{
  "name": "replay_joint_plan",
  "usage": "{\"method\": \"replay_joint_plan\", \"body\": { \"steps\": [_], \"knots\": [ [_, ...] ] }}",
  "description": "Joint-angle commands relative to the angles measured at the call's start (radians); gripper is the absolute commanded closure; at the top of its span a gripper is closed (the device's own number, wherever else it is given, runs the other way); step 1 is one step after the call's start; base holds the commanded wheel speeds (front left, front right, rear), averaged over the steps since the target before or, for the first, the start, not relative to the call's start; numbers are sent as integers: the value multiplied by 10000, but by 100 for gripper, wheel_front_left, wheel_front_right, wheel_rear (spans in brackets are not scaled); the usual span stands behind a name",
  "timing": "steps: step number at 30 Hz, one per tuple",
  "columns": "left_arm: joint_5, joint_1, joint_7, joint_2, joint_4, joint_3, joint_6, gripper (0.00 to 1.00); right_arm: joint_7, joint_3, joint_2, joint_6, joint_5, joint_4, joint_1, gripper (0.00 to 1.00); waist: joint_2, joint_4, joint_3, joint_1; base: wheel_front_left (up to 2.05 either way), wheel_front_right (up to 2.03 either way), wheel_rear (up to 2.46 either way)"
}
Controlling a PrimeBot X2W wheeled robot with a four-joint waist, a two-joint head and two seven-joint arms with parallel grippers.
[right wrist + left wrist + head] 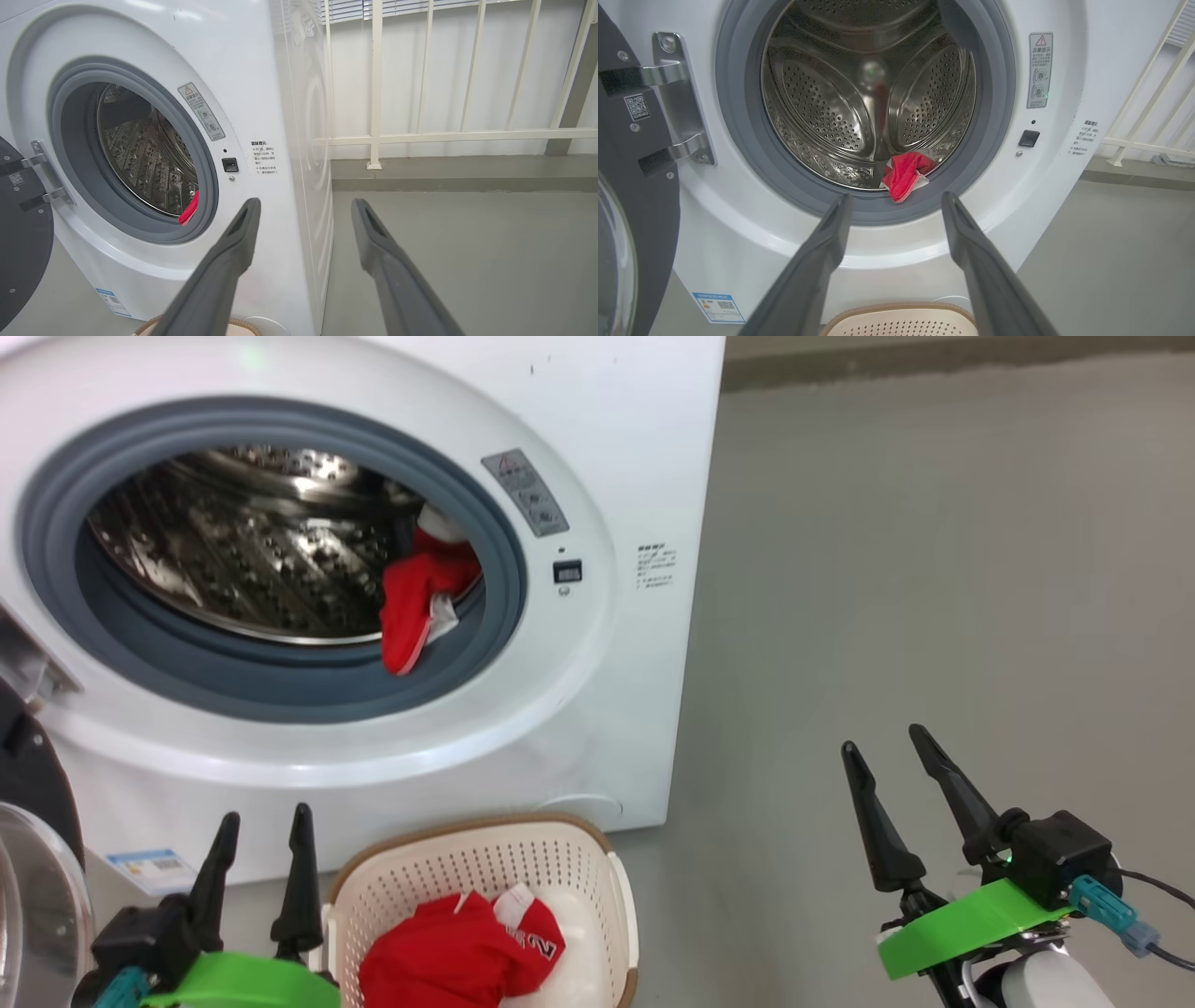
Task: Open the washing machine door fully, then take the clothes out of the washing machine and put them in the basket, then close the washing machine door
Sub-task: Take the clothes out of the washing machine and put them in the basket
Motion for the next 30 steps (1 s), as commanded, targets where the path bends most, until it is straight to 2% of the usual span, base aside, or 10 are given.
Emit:
{"method": "replay_joint_plan", "body": {
  "steps": [1, 14, 30],
  "knots": [
    [92, 71, -119, 114, -520, 368, -99, 0, -65, 96, -100, 63, -38, -291, -53, 0, 0, -121, -347, 0, 0, 0, 0],
    [412, 1199, -120, 130, -1642, 387, -221, 0, -65, -646, -65, 63, -442, -235, 454, 0, 0, -302, -923, 0, 0, 0, 0],
    [585, 1462, -120, 246, -1589, 310, -229, 0, -65, -908, -1, 63, -528, -241, 698, 0, 0, -180, -1156, 0, 0, 0, 0]
  ]
}}
